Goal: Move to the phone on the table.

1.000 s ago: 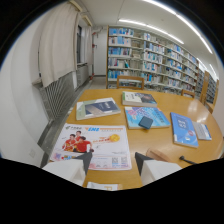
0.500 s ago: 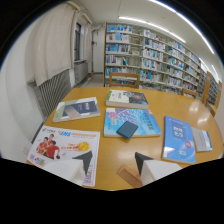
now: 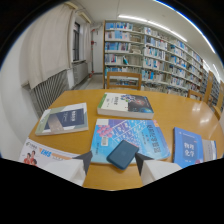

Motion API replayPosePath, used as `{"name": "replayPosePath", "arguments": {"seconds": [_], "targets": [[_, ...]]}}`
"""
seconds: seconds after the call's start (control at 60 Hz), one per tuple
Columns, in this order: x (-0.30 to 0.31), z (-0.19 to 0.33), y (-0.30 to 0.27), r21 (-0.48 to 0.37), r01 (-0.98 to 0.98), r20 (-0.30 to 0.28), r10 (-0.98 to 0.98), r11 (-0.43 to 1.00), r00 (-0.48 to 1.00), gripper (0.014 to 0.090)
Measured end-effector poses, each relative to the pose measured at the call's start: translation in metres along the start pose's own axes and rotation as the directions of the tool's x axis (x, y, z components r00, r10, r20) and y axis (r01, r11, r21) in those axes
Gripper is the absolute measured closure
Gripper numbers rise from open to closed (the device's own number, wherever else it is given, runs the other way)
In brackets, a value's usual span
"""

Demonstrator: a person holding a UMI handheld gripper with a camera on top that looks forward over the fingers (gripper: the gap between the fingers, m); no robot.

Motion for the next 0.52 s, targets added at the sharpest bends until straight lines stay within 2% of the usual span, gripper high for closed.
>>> {"name": "replayPosePath", "arguments": {"seconds": [0.25,0.517], "targets": [[0.003,0.041,-0.006,-0.007,-0.001,-0.004,0.001,1.000,1.000,0.0202],[0.008,0.047,-0.002,-0.013,-0.006,-0.014,0.006,1.000,1.000,0.0201]]}}
